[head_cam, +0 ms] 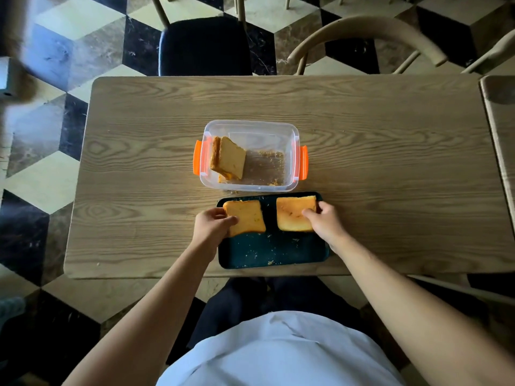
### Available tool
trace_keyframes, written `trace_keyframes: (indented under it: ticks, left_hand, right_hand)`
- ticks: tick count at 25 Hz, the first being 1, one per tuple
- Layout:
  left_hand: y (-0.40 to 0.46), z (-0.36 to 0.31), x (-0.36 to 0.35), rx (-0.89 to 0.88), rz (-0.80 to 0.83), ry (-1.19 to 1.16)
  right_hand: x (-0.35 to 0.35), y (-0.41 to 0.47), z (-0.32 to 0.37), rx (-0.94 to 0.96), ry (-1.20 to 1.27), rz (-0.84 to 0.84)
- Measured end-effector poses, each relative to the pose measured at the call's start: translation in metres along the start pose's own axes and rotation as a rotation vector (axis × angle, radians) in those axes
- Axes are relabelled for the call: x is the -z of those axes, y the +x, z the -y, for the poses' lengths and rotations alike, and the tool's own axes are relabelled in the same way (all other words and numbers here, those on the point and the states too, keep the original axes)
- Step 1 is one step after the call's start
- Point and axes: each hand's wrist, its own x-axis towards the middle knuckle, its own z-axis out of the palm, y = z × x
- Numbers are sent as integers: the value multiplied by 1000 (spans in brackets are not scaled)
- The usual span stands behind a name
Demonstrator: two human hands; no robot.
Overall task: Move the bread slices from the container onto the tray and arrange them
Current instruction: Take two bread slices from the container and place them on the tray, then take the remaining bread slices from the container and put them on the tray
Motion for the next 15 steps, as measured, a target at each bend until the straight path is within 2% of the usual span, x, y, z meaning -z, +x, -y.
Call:
trace_keyframes:
  ticks: [2,7,12,15]
  left_hand:
    - [0,1,1,-84,-41,207]
    - [-8,9,1,-299,-171,697]
    - [-18,18,-34,-573,-172,924]
    - [-12,24,-59,-607,-199,1061]
  right_hand:
    - [1,-6,-1,53,-94,-52]
    - [5,-31,-4,172,-567,-228]
    - [-38,-37,2,385,-664,-189]
    - [-60,-22,2,375,-783,-249]
